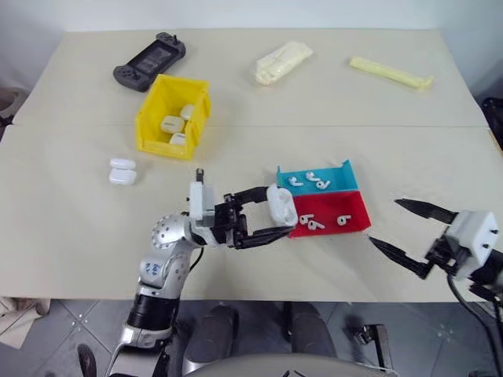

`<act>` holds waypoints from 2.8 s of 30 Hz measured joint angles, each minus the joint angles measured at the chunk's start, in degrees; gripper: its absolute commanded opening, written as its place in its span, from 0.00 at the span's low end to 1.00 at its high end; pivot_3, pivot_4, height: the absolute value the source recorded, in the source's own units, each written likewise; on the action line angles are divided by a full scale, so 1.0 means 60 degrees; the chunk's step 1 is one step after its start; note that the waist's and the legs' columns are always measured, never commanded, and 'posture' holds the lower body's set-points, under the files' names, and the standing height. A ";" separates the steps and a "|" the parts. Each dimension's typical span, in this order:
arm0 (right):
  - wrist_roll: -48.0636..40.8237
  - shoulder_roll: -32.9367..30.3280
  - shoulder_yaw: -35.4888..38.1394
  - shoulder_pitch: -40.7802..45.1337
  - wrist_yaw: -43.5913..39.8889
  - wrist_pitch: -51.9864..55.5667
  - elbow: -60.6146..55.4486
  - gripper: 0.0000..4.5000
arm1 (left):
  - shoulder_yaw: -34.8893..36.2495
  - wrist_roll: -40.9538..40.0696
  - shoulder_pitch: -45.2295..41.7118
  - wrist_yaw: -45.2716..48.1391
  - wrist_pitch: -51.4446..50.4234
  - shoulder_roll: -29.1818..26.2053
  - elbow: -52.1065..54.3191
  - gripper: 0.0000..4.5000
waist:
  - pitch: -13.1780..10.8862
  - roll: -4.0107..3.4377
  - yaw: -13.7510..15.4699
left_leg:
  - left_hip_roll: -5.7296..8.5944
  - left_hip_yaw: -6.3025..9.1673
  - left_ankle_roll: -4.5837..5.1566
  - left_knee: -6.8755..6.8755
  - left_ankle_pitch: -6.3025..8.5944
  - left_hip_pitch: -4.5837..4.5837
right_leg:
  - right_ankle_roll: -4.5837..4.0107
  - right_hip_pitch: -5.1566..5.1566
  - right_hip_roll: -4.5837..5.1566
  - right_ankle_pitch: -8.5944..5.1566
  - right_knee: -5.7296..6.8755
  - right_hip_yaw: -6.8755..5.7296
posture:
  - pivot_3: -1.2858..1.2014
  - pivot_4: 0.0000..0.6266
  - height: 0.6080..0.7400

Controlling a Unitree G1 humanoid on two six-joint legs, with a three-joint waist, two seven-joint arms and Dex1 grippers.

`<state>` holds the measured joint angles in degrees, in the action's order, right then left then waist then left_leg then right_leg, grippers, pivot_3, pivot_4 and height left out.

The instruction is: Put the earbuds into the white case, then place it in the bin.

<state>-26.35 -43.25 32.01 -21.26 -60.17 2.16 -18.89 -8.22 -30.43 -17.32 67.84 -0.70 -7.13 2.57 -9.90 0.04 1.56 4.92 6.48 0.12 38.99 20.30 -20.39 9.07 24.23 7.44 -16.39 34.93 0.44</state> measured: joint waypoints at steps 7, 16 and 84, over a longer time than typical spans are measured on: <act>0.0182 -0.0605 0.0580 -0.0609 -0.0588 -0.0124 0.0319 1.00 | -0.0293 0.0075 -0.0271 0.0495 0.0846 0.0397 -0.0978 0.62 | 0.0000 0.0000 -0.0019 | -0.0040 -0.0008 0.0004 0.0000 0.0002 0.0011 | 0.0001 -0.0004 -0.0003 0.0001 -0.0001 0.0010 | 0.52 0.24 1.00; -0.0488 -0.4115 -0.1628 0.1883 -0.0582 0.4127 -0.1769 1.00 | -0.0046 0.0094 0.0236 -0.0090 0.1140 0.0193 -0.0514 0.62 | -0.0005 0.0006 0.0075 | -0.0070 -0.0001 0.0002 0.0011 0.0008 0.0001 | 0.0006 -0.0011 -0.0009 0.0004 -0.0033 -0.0003 | 0.52 0.24 1.00; 0.4925 -0.2355 -0.8471 0.9059 -0.3637 0.1466 0.2045 0.10 | -0.0320 0.0211 0.0939 -0.1825 0.0382 -0.0700 0.1307 0.62 | -0.0006 0.0007 -0.0017 | -0.0073 -0.0007 -0.0004 0.0017 0.0015 -0.0043 | 0.0009 0.0041 -0.0009 0.0009 -0.0036 -0.0007 | 0.52 0.24 1.00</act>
<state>3.20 -57.38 -18.82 33.09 -81.99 10.96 -6.62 -10.14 -29.16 -11.69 56.89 1.59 -11.33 10.41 -9.93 0.09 1.46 4.48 6.44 0.09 39.09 20.39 -20.65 9.13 24.48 7.39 -16.34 34.71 0.40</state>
